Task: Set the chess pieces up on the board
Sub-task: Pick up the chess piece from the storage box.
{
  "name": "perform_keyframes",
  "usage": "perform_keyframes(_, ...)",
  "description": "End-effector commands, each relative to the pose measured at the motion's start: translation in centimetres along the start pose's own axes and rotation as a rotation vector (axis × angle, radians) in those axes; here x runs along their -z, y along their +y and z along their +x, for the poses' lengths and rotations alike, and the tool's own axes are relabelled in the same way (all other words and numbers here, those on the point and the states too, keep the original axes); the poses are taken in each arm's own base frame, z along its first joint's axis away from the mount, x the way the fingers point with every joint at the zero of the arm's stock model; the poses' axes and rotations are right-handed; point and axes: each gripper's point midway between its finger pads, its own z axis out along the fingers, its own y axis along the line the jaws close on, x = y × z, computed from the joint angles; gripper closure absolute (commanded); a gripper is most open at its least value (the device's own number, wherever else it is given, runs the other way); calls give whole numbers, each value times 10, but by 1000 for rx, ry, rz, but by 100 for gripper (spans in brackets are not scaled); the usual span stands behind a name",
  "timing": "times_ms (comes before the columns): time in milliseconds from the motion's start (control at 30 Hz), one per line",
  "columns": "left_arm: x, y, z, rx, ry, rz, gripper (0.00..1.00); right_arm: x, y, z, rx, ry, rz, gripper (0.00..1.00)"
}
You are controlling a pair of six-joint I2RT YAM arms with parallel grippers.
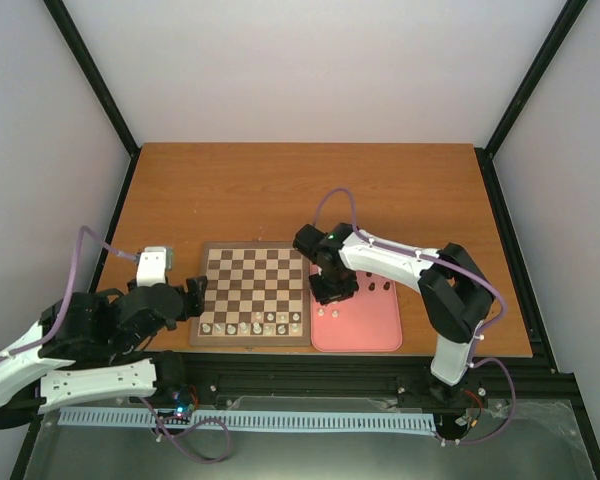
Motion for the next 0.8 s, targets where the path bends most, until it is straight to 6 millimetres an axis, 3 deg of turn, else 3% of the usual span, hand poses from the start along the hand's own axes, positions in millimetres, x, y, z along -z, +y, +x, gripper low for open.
perform_keyframes(0, -3, -11, -2, -9, 3, 15, 0, -6, -4, -13, -12, -44, -6, 67)
perform_keyframes(633, -5, -9, -1, -3, 1, -10, 0, -29, -21, -18, -4, -2, 23, 68)
perform_keyframes(767, -6, -9, -1, -9, -2, -11, 0, -33, -22, -18, -4, 7, 27, 74)
